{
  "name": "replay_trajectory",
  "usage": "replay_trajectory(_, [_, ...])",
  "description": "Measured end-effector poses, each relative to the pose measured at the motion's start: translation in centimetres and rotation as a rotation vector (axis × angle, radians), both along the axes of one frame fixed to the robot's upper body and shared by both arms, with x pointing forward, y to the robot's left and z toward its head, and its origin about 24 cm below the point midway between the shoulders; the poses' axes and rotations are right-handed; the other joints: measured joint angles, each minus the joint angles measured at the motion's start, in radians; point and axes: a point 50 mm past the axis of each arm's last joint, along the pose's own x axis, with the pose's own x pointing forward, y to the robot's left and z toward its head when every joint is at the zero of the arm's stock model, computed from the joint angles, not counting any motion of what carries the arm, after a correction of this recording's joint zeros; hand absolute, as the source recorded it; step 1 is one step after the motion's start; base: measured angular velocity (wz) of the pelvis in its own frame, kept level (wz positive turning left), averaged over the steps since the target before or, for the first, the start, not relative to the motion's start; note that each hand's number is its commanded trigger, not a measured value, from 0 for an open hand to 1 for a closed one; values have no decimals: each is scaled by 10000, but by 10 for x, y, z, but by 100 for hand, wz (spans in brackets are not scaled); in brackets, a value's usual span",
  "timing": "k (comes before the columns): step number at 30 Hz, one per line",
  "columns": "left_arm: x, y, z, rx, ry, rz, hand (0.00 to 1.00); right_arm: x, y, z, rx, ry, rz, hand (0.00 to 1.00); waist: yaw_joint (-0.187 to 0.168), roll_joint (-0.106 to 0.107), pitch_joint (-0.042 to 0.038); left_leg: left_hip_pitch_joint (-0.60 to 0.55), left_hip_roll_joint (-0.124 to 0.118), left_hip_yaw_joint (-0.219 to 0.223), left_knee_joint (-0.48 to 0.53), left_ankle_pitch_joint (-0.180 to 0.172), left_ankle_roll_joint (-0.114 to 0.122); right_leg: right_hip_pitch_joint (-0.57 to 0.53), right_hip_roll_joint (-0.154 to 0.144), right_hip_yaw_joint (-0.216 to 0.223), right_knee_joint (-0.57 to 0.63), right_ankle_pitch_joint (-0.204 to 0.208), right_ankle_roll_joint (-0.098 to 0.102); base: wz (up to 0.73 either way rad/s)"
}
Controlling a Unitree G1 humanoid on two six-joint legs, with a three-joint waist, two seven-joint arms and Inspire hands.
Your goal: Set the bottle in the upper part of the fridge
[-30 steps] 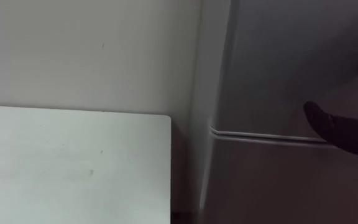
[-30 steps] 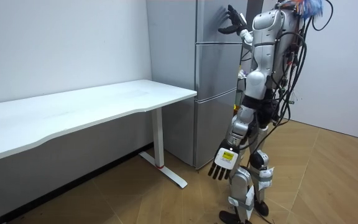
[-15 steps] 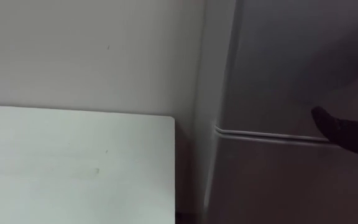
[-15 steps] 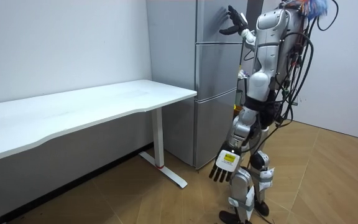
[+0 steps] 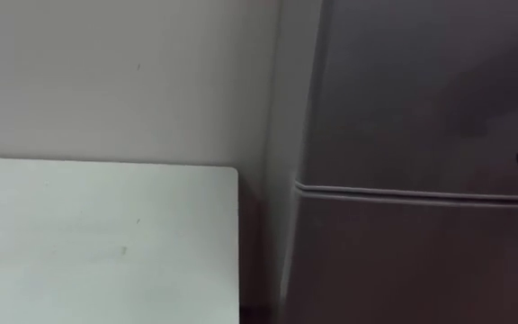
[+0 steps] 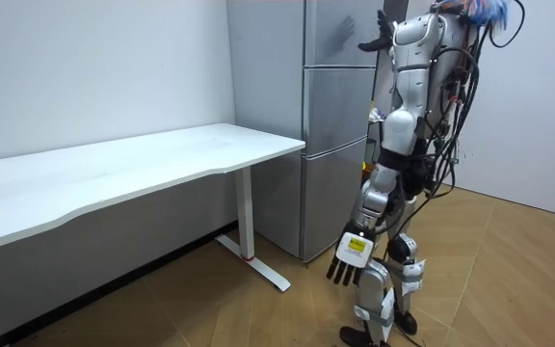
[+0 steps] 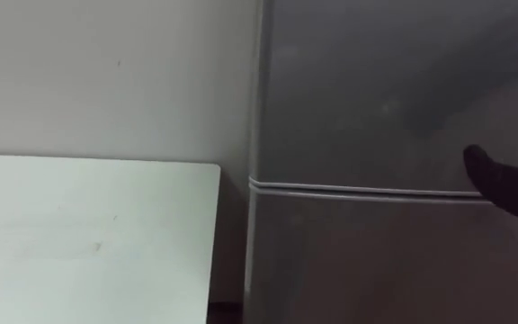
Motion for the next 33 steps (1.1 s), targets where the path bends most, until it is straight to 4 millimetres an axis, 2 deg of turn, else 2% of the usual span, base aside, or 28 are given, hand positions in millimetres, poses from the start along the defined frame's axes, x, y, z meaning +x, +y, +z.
replay_trajectory(5, [-3, 1, 0, 101, 113, 21, 0, -5, -15, -6, 535, 5, -620, 0, -179, -11, 11, 63, 0, 12, 8, 0, 1, 42, -8, 33, -5, 0, 0, -2])
replay_trajectory(8, [-1, 2, 1, 133, -22, 21, 0, -11, -27, -9, 793, -66, -1262, 0, -207, -111, 66, 35, -4, 58, 83, -11, 17, -6, -19, 38, -51, -21, 27, 0])
replay_trajectory(12, [-1, 6, 3, 295, -147, 71, 0, -30, -44, -24, 963, 171, -2421, 0, -208, -219, 41, 29, -12, 91, 67, -15, 23, -2, -8, 65, -183, -41, 44, 2])
replay_trajectory(16, [-2, 6, 3, 326, -110, 57, 0, -39, -52, -35, 1079, 490, -3052, 0, -215, -188, 22, 60, -12, 164, 36, -15, 21, -3, 12, 129, -175, -27, 44, -6])
replay_trajectory(18, [2, 6, 3, 351, -188, 19, 0, -45, -58, -48, 1236, 938, -3364, 0, -189, -25, 8, 91, -12, 196, -11, -16, 18, 7, 23, 229, -169, -27, 44, -2])
replay_trajectory(19, [3, 6, 3, 342, -206, 9, 0, -46, -59, -51, 1294, 1089, -3398, 0, -164, -84, -20, 103, -12, 219, -29, -17, 16, 30, 26, 297, -164, -27, 44, -7])
replay_trajectory(23, [3, 3, 2, 278, -171, 27, 0, -53, -65, -73, 2036, 1796, -3554, 0, -177, 48, 59, 285, -24, 281, -184, -35, 15, 116, 21, 398, -117, -27, 49, -5])
replay_trajectory(25, [5, 4, 2, 341, -239, 30, 0, -61, -67, -84, 2592, 2073, -3607, 0, -179, 109, 59, 252, -21, 275, -218, -59, 13, 80, 14, 388, -91, -33, 58, 0])
replay_trajectory(30, [4, 2, 2, 623, -48, 289, 0, -87, -65, -138, 6115, 2488, -4264, 0, -195, 192, 72, 228, -38, 275, -199, -55, 14, 43, -11, 399, -47, -63, 90, 0])
replay_trajectory(33, [4, 1, 2, 631, 4, 304, 0, -102, -63, -164, 8190, 2446, -4695, 0, -180, 245, 71, 201, -61, 280, -118, -82, 50, 62, -23, 388, -166, -93, 108, 5])
